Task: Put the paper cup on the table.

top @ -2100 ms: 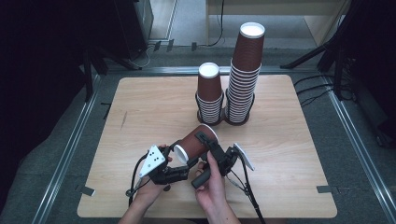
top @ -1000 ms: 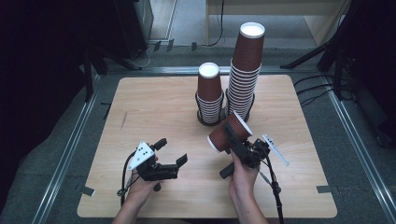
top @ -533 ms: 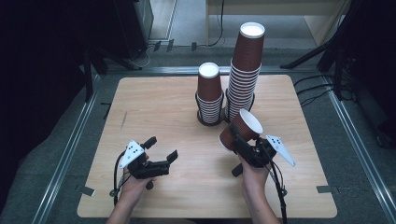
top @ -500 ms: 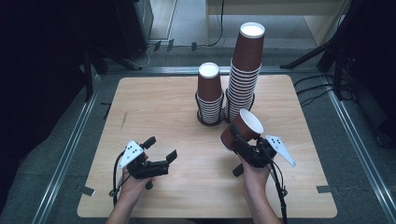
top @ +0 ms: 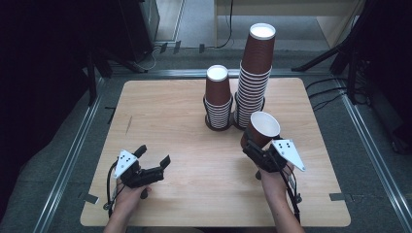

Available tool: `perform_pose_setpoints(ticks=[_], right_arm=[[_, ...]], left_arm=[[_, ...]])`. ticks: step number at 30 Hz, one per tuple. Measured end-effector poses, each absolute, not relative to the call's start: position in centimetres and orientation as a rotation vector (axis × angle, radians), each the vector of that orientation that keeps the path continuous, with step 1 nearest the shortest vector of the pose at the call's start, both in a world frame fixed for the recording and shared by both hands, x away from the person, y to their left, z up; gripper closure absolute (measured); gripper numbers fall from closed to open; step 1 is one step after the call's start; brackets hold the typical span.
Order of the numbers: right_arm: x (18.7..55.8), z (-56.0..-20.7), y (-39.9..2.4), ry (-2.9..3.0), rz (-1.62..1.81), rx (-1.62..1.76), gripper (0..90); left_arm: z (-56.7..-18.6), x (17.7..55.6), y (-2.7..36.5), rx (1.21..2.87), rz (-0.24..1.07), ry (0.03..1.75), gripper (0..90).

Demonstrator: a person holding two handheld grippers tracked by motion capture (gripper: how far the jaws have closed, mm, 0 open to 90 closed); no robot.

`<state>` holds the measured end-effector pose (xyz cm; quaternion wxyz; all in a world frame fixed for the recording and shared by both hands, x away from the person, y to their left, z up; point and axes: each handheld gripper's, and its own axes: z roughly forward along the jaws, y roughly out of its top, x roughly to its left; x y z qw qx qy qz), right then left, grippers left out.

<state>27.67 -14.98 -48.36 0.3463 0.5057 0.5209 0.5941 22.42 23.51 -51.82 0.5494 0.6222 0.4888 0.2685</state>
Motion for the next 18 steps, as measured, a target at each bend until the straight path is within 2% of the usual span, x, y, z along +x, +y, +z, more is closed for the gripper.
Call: perform_pose_setpoints(ticks=[8, 12, 18], right_arm=[[28.7, -49.3, -16.4, 1.368, 1.509, 1.287, 13.8], [29.1, -49.8, -17.2, 1.38, 1.493, 1.246, 13.8], [29.9, -50.9, -18.5, 1.385, 1.452, 1.205, 13.4]], left_arm=[[-52.8, 21.3, 25.6, 1.431, 0.718, 1.229, 0.0], [-53.2, 21.0, 27.0, 1.392, 0.722, 1.288, 4.5], [-53.6, 20.7, 28.3, 1.467, 0.764, 1.333, 4.1]])
